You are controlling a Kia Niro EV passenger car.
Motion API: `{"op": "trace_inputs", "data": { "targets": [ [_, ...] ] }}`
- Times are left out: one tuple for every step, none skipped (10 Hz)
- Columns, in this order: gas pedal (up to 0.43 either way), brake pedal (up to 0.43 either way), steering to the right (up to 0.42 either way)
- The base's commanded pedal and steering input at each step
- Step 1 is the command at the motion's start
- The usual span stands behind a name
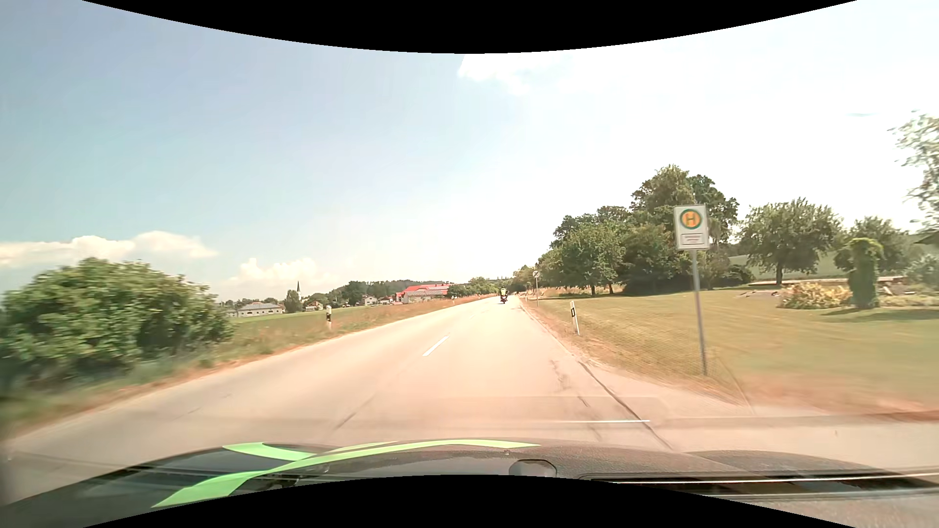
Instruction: Follow the waypoints while adhering to traffic rules and regulations
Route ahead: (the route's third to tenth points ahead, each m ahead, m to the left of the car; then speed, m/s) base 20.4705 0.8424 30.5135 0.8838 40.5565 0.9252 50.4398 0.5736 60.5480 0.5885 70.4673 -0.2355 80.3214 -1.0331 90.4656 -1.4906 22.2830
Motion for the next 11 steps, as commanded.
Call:
{"op": "trace_inputs", "data": {
  "targets": [
    [0.197,0.0,0.008],
    [0.197,0.0,0.008],
    [0.197,0.0,0.006],
    [0.189,0.0,0.004],
    [0.189,0.0,0.001],
    [0.189,0.0,0.0],
    [0.189,0.0,0.0],
    [0.189,0.0,0.0],
    [0.197,0.0,0.0],
    [0.197,0.0,0.0],
    [0.197,0.0,0.0]
  ]
}}
